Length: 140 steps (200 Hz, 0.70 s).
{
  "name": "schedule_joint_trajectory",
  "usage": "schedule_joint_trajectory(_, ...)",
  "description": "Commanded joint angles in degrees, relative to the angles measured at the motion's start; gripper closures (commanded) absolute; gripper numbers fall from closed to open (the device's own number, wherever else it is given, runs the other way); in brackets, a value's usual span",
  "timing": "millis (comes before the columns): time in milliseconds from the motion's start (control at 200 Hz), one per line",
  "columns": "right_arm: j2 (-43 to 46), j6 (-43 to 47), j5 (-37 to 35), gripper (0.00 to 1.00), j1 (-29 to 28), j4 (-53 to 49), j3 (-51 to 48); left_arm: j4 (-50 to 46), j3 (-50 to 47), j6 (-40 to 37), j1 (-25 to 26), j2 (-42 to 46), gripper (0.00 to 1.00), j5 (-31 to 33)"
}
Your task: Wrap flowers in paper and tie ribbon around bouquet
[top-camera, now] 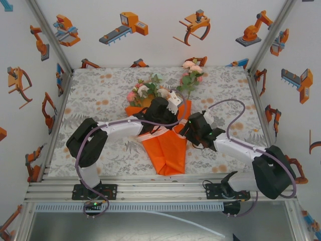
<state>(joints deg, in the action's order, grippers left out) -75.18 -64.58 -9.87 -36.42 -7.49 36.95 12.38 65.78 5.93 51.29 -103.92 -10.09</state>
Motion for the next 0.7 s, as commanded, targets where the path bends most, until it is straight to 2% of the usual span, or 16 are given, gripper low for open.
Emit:
schedule_joint_trajectory(0,-1.2,0.9,-2.4,0.60,-0.3,1.7,1.4,0.3,0.4,0.0,-0.2,0.2,1.00,-0.7)
schedule_joint_trajectory(55,-1.1,0.9,-2.0,0.70,-0.2,1.8,1.0,0.4,0.4,0.1,-0.2,0.2,1.00,-0.7)
schedule_joint_trajectory(130,-0.3,1.0,-1.4,0.71,-0.3,1.1,0.6,0.6,0.6,0.1,-0.2,0.0,1.00,-0.8)
schedule_joint_trajectory(185,0.7,1.2,-0.6,0.70,-0.3,-0.1,0.6,0.4,0.8,0.1,-0.2,0.0,1.00,-0.8)
schedule_joint_trajectory(265,2.3,2.2,1.3,0.63,-0.3,-1.2,0.3,0.3,0.9,0.1,-0.2,-0.2,1.00,-0.5)
schedule_joint_trajectory(325,3.4,2.7,2.5,0.62,-0.3,-1.2,-0.2,0.2,0.9,0.0,-0.2,-0.4,1.00,-0.4)
schedule_joint_trajectory(365,4.0,3.3,3.6,0.67,-0.3,-0.2,-0.8,0.3,1.0,0.0,-0.2,-0.4,1.00,-0.3)
schedule_joint_trajectory(451,4.1,4.1,4.9,0.89,-0.2,0.7,-1.2,0.1,0.9,0.2,-0.2,-0.7,1.00,-0.1)
schedule_joint_trajectory(526,4.4,5.3,5.5,0.99,-0.3,-0.2,-0.6,-0.1,1.0,0.4,-0.2,-0.7,1.00,0.3)
schedule_joint_trajectory(696,8.4,12.0,8.3,1.00,-0.2,-6.5,1.7,-4.6,3.1,0.6,-0.4,-1.7,1.00,4.7)
